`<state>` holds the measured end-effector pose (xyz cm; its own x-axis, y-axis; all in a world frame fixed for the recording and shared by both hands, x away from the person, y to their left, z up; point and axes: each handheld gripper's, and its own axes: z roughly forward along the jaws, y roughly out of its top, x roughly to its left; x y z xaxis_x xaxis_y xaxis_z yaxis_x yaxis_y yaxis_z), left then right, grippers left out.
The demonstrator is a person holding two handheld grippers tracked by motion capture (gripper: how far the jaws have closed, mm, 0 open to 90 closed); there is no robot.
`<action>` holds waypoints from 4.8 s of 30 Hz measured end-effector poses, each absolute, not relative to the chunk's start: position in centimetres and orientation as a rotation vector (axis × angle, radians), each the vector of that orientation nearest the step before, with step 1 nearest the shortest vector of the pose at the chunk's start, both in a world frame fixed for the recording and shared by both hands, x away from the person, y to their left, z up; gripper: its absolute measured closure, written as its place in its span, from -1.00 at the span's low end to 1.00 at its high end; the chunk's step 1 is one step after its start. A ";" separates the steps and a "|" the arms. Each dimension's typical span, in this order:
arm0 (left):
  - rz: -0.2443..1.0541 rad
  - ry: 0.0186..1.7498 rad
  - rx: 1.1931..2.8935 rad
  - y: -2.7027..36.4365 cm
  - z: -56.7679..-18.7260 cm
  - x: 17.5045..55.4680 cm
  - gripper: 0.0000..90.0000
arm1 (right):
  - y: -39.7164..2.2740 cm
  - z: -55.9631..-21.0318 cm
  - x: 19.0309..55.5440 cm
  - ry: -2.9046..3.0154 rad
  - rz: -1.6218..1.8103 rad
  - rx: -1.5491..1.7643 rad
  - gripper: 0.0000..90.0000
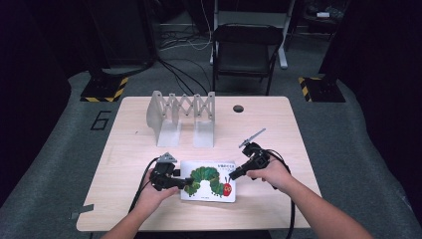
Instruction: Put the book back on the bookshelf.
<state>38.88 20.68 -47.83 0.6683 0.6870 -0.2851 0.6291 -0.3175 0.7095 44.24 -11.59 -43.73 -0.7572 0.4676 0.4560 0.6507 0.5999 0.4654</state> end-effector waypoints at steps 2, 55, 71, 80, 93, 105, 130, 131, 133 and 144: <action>0.107 1.009 2.024 21.0 -47.4 38.7 0.05 | -11.3 -43.7 44.0 -2.574 -0.909 -0.928 0.74; 0.315 0.692 2.179 21.4 -44.0 34.7 0.51 | -10.2 -43.0 41.9 -2.884 -0.940 -0.867 0.33; 0.318 0.563 2.226 19.8 -43.7 33.3 0.59 | -10.4 -43.5 43.0 -3.010 -0.951 -0.835 0.09; 0.282 0.637 2.216 17.9 -43.6 34.3 0.33 | -10.1 -43.4 43.0 -3.025 -0.944 -0.828 0.09; 0.244 0.680 2.217 15.9 -43.9 35.5 0.17 | -10.1 -43.5 43.0 -3.015 -0.959 -0.848 0.09; 0.281 0.691 2.243 15.0 -43.6 35.8 0.49 | -10.0 -43.5 42.9 -3.017 -0.961 -0.835 0.09; 0.265 0.701 2.309 13.9 -43.0 36.3 0.66 | -9.7 -43.5 42.9 -3.014 -0.966 -0.841 0.09; 0.263 0.704 2.310 13.9 -43.0 36.3 0.66 | -9.7 -43.5 42.9 -3.016 -0.966 -0.837 0.09; 0.260 0.706 2.310 13.9 -43.0 36.3 0.66 | -9.7 -43.5 42.9 -3.018 -0.966 -0.837 0.09; 0.268 0.731 2.322 13.5 -43.2 36.4 0.60 | -9.7 -43.5 42.9 -3.018 -0.966 -0.836 0.09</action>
<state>36.45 13.52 -43.22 0.8211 0.5707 -0.0068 0.4309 -0.6121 0.6631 42.92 -9.72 -43.54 -0.8611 0.5078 0.0253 0.4281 0.6974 0.5748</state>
